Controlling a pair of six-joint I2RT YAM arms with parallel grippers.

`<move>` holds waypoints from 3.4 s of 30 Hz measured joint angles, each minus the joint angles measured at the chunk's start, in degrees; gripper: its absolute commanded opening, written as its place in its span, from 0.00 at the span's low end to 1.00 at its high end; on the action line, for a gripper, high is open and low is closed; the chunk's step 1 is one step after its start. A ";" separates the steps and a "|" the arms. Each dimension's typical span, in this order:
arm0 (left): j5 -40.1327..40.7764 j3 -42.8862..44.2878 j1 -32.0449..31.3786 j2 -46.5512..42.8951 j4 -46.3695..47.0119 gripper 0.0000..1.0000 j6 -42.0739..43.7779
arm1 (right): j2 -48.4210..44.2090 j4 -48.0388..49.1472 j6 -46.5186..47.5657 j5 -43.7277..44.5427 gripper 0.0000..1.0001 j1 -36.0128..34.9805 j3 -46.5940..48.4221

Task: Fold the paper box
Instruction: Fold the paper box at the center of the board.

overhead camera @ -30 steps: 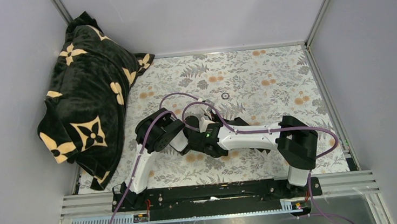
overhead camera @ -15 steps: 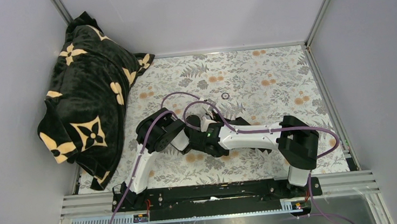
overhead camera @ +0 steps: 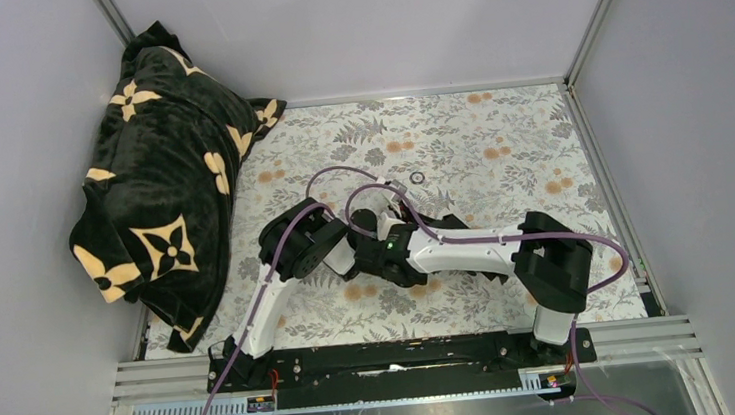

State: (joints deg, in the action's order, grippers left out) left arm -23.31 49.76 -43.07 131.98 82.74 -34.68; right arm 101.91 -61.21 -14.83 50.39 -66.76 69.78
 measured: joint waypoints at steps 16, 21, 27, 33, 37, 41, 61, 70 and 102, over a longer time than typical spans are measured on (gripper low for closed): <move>-3.30 8.11 0.00 0.59 -10.43 0.57 0.85 | -5.03 2.84 9.46 -11.04 0.00 8.96 -0.46; -3.91 10.12 0.00 0.96 -12.76 0.57 1.03 | -5.68 3.37 10.73 -12.44 0.00 10.71 -0.63; -4.20 11.26 0.00 1.49 -13.35 0.57 0.98 | -5.75 3.39 11.50 -12.96 0.00 11.52 -0.52; -4.35 11.58 0.04 2.45 -11.96 0.57 0.35 | -4.87 2.67 11.61 -12.81 0.00 11.61 0.02; -4.11 12.70 0.04 4.46 -8.26 0.57 -1.01 | -4.33 2.10 11.45 -12.87 0.00 11.58 0.24; -2.56 14.93 0.04 7.37 -3.65 0.57 -3.89 | -3.80 1.95 10.03 -16.26 0.00 11.69 0.17; -3.21 1.95 6.67 -7.56 -0.48 0.57 -4.79 | -3.34 -2.32 7.78 -23.98 0.00 11.17 18.36; -3.98 -9.42 11.54 -21.24 -2.84 0.57 -0.92 | -3.72 -7.48 6.10 -32.54 0.00 11.17 27.69; -3.65 -15.98 9.38 -16.44 -5.73 0.56 1.01 | -9.29 4.26 5.77 -27.89 0.00 11.41 5.42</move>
State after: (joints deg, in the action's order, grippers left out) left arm -26.96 33.78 -33.69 115.55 77.01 -33.67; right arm 92.62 -56.95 -9.06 22.50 -55.35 75.20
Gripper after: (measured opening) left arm 0.564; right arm 0.057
